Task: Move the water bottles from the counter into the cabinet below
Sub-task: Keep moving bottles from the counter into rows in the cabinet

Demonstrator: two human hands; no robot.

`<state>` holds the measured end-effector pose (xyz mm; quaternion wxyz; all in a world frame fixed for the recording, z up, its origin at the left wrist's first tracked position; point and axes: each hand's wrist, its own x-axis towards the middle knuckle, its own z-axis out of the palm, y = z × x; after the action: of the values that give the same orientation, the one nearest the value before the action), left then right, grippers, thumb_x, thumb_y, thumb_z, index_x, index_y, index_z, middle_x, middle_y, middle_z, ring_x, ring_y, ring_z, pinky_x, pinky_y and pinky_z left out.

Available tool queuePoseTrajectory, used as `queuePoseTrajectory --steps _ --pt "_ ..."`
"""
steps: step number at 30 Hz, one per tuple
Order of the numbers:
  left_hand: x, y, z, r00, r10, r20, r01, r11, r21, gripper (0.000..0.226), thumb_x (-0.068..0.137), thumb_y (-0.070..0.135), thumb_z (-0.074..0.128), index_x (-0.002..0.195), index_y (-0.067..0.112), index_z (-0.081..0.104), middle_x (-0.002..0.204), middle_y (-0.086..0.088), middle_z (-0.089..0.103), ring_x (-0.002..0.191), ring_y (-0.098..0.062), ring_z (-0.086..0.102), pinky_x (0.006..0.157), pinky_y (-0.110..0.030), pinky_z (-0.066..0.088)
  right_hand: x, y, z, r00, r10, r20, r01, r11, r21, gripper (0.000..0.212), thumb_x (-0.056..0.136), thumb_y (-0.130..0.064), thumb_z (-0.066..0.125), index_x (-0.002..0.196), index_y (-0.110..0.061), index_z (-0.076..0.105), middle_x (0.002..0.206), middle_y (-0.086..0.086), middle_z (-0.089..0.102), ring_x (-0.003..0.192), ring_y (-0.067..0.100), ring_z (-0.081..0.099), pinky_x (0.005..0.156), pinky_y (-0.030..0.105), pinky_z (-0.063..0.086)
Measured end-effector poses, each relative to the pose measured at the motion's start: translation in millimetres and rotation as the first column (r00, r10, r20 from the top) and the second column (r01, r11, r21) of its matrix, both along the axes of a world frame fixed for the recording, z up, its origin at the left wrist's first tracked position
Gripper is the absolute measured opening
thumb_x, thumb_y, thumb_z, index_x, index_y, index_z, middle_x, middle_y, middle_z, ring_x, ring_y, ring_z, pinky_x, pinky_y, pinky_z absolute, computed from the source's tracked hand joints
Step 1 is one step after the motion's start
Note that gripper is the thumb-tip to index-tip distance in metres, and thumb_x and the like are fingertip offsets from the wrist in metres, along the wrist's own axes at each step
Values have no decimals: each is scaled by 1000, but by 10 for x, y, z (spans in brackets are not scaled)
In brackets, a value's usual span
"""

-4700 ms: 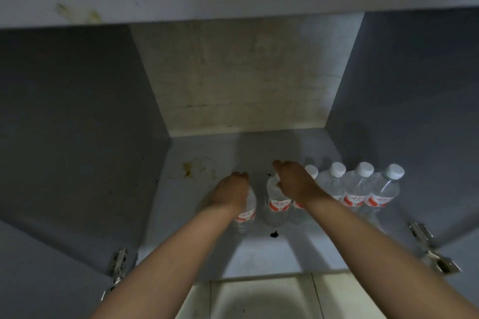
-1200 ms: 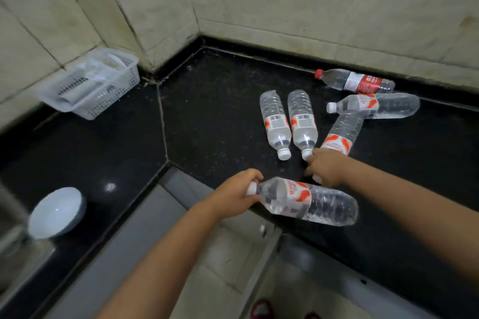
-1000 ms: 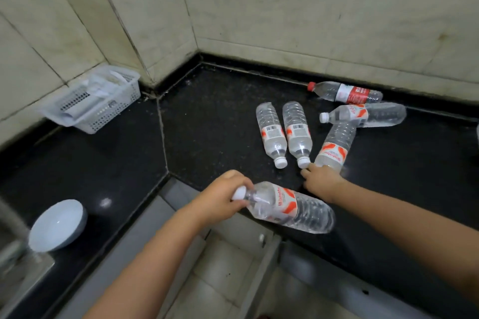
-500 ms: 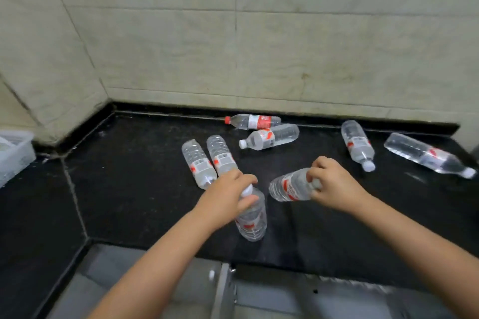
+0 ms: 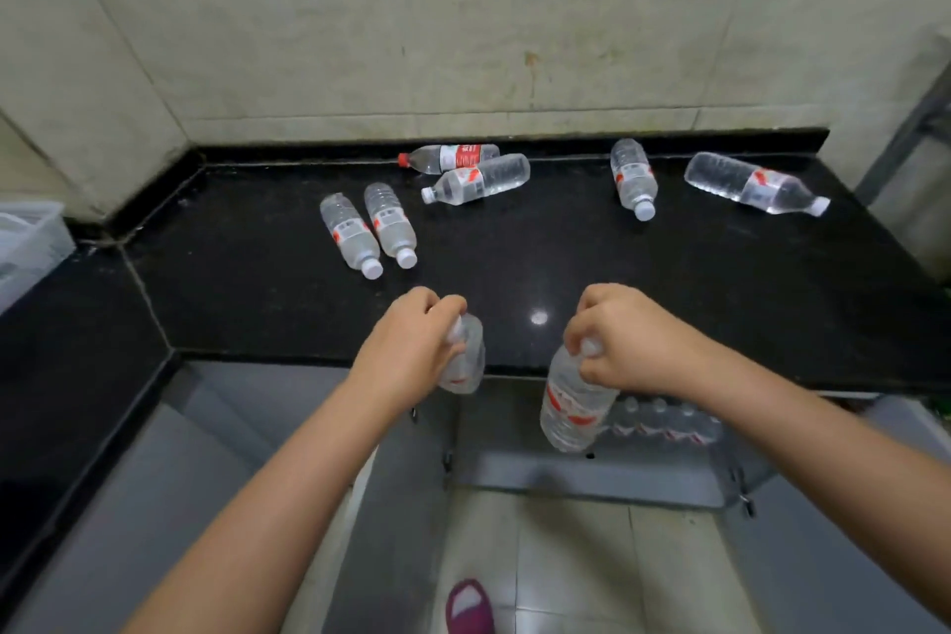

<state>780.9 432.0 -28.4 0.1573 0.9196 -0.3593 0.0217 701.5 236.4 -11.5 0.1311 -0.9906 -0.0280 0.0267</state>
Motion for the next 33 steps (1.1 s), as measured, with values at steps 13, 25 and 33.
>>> queuePoseTrajectory --steps 13,25,33 --pt "-985 36 -1021 920 175 -350 -28 922 387 35 94 21 52 125 8 45 122 -17 49 111 -33 50 91 -39 46 -749 228 -1082 931 186 -314 -184 982 37 25 78 -1 56 98 -9 70 107 6 50 108 27 48 89 31 45" --pt "-379 -46 -2602 749 312 -585 -34 899 437 39 91 18 54 128 11 47 130 -12 48 120 -26 50 97 -29 41 -179 206 -2776 867 30 -497 -54 998 -36 32 86 8 45 114 0 60 132 16 44 126 29 36 100 32 38" --pt "175 -434 -4208 786 344 -513 -154 914 376 38 85 21 62 121 11 53 124 -16 54 115 -31 54 95 -35 45 383 -177 -4551 913 -7 -407 38 997 68 31 82 9 48 108 3 64 124 14 49 120 25 42 82 25 38"
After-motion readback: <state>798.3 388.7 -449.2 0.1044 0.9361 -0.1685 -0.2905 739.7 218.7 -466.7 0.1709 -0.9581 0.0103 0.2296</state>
